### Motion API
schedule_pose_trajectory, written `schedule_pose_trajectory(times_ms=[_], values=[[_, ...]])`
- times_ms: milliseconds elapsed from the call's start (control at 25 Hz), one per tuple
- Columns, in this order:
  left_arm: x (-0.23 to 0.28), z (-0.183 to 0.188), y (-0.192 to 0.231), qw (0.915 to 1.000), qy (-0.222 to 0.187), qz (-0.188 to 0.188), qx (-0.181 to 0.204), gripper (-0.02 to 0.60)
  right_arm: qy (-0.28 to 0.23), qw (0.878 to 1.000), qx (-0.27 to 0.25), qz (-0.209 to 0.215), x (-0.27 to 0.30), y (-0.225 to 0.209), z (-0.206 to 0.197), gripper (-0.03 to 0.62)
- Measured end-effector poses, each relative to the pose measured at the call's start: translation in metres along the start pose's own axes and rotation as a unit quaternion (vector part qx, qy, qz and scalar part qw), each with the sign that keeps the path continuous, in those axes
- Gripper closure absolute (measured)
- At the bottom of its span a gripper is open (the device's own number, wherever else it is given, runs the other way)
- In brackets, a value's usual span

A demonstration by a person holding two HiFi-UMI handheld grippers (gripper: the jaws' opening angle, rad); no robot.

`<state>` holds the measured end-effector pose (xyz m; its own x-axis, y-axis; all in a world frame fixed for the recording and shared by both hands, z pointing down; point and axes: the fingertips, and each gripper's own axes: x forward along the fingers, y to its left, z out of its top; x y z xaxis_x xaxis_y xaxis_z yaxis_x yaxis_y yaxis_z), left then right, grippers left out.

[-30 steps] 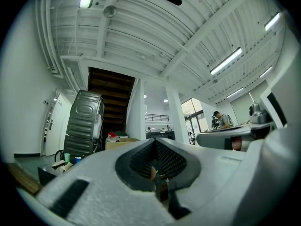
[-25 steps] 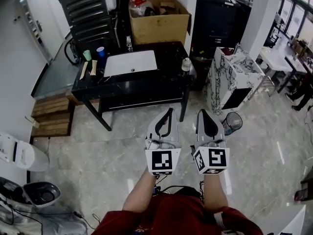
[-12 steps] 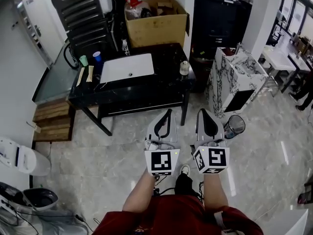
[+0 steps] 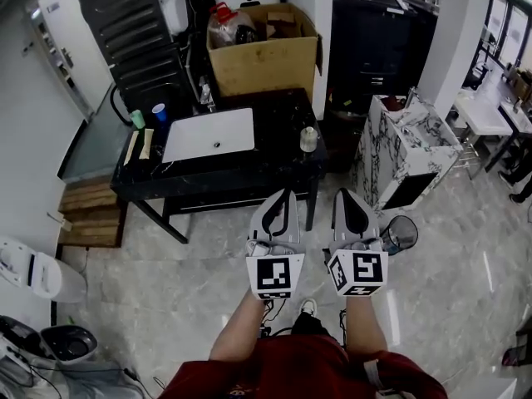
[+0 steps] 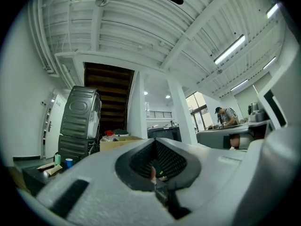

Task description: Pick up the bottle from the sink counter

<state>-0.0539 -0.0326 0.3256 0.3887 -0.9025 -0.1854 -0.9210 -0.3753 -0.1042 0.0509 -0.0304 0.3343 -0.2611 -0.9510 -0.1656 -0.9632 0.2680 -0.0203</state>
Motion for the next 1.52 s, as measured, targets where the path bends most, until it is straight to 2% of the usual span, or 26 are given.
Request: schedule_pose_trajectory(times_ms=[720,1280,1520], values=[[0.116,-0.004,-0.029,0.9997,-0.004,0.021,0.007,0.58,-0.011,0.999,0.022,0.024,0.077,-0.096,-0.002,0.594],[0.164,-0.021,-0.028,0.9996,0.004,0.026,0.004,0.58,-0.009,0.999,0.029,0.033,0.118,-0.125,-0.016,0.594],[0.191,-0.03,-0.014,0.9997,-0.011,0.018,-0.007,0.58,-0.009,1.0,0.016,0.023,0.146,-0.131,-0.023,0.594]])
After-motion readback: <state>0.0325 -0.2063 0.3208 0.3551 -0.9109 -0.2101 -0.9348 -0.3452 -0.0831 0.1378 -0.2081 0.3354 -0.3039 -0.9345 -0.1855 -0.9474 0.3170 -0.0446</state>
